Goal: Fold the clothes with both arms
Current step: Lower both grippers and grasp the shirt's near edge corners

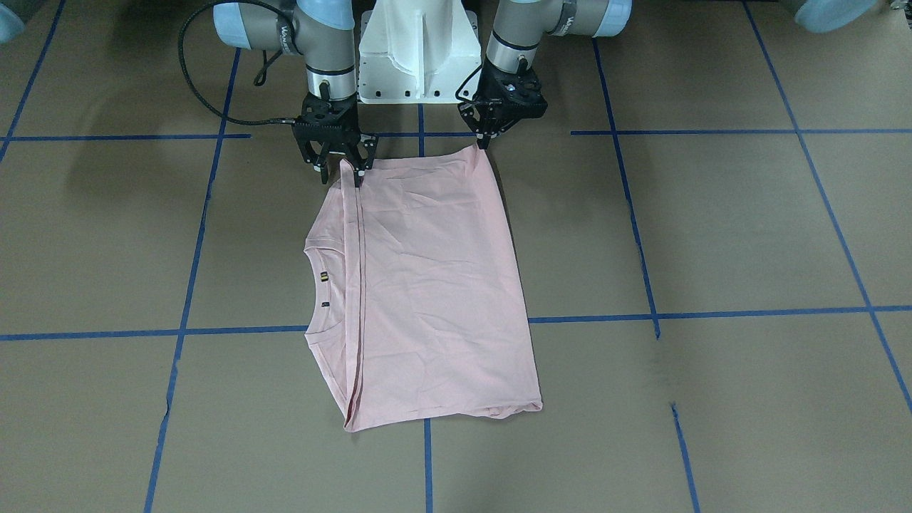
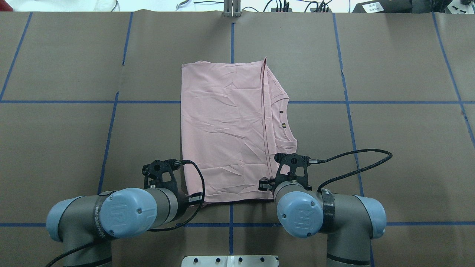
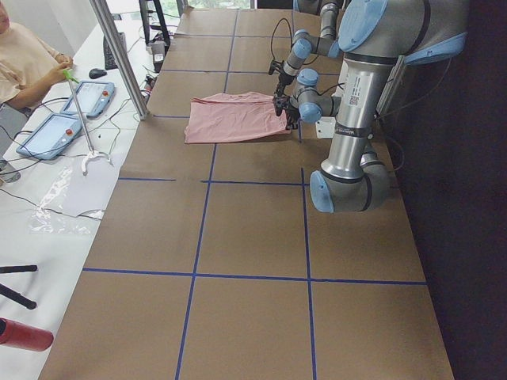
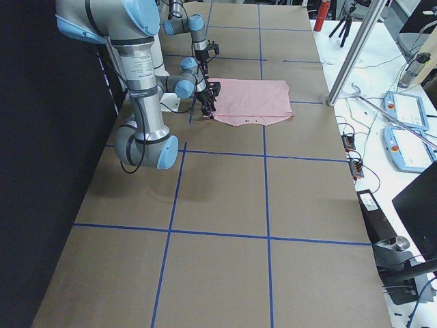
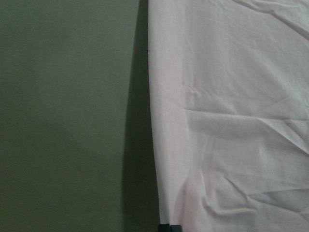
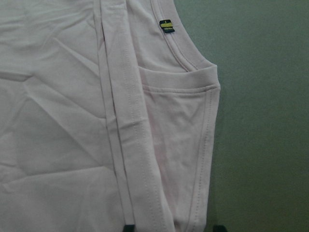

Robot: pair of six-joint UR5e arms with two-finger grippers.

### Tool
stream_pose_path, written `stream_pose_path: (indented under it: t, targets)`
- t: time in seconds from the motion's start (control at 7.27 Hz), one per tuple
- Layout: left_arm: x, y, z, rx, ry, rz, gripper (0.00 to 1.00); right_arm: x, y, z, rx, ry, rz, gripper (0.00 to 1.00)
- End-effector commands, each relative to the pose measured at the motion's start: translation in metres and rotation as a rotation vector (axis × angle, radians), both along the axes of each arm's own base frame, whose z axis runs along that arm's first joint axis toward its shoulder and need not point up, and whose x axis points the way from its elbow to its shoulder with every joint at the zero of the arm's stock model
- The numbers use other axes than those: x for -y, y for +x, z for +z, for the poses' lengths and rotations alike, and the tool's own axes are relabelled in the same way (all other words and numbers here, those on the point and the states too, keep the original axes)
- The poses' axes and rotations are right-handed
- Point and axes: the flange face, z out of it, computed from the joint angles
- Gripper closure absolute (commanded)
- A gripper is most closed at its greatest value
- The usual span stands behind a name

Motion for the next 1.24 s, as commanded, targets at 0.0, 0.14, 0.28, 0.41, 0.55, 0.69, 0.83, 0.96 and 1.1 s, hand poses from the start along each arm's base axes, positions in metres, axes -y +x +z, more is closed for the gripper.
stream_pose_path:
  t: [0.0, 0.14, 0.28, 0.41, 0.55, 0.69, 0.83, 0.96, 1.1]
  targets:
    - [0.0003, -0.0002, -0.0001, 0.000, 0.000, -0.001, 1.00, -0.0006, -0.0014, -0.0027, 0.010, 0.001, 0.000, 0.43]
    - [0.0004, 0.0002, 0.0006, 0.001, 0.000, -0.001, 1.00, -0.0003, -0.0023, -0.0048, 0.013, 0.003, 0.001, 0.43]
    - [-0.0004, 0.0006, 0.0004, 0.000, 0.000, 0.001, 1.00, -0.0001, -0.0020, -0.0039, 0.010, 0.007, 0.001, 0.43]
    - [-0.0003, 0.0010, 0.0010, 0.001, 0.000, 0.001, 1.00, 0.0010, -0.0017, -0.0043, 0.005, 0.025, 0.010, 0.43]
    - [-0.0002, 0.0014, 0.0014, 0.001, 0.000, 0.001, 1.00, 0.0011, -0.0022, -0.0046, 0.004, 0.027, 0.008, 0.43]
    - [-0.0002, 0.0014, 0.0014, 0.002, 0.001, 0.001, 1.00, 0.0013, -0.0030, -0.0039, 0.005, 0.027, 0.008, 0.43]
    - [0.0000, 0.0023, 0.0027, 0.005, 0.001, 0.001, 1.00, 0.0015, -0.0042, -0.0025, 0.005, 0.027, 0.008, 0.43]
    - [0.0000, 0.0024, 0.0017, 0.002, 0.001, 0.001, 1.00, 0.0018, -0.0057, 0.0002, 0.000, 0.025, 0.009, 0.43]
    - [-0.0003, 0.0025, 0.0016, 0.001, 0.000, 0.004, 1.00, 0.0017, -0.0061, 0.0009, 0.000, 0.022, 0.010, 0.43]
